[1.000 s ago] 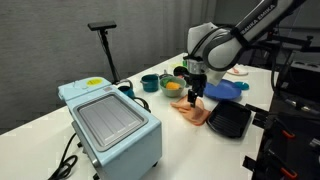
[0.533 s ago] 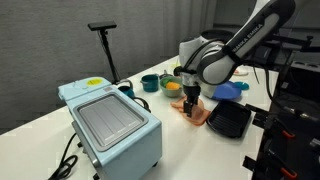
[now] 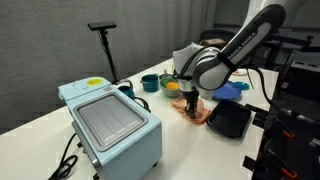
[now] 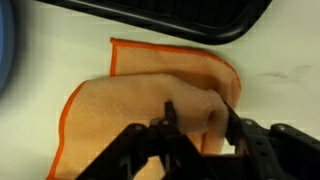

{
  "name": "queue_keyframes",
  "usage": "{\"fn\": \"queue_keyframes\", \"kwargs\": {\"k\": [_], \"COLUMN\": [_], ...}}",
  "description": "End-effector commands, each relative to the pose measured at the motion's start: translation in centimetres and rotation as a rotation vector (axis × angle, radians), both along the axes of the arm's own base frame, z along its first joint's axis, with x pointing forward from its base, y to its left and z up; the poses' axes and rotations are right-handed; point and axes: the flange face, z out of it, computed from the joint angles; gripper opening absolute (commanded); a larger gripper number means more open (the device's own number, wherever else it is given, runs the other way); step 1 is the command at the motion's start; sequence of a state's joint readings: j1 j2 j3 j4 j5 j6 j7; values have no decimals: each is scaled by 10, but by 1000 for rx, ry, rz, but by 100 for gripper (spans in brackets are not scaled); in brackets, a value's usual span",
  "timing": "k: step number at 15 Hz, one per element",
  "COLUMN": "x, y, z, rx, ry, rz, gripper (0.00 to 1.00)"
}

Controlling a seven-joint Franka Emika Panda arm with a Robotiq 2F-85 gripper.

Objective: Use the orange towel to wipe the black pot, green bowl and blue plate

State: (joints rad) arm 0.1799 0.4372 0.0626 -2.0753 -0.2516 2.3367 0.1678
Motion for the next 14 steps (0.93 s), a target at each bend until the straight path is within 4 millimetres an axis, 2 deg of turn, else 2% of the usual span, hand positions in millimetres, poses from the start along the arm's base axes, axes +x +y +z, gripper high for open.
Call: {"fn": "queue_keyframes", "kwargs": {"k": [1, 3, 4, 7, 9, 14], "x": [9, 10, 11, 17, 15, 2], "y": [2, 2, 1, -2, -5, -13], "z": [1, 4, 7, 24, 43, 105], "rx": [-27, -26, -25, -4, 11, 149], "ry": [-15, -17, -22, -10, 22, -22], "rz": [20, 24, 23, 11, 16, 9], "gripper": [18, 3, 0, 0, 1, 1]}}
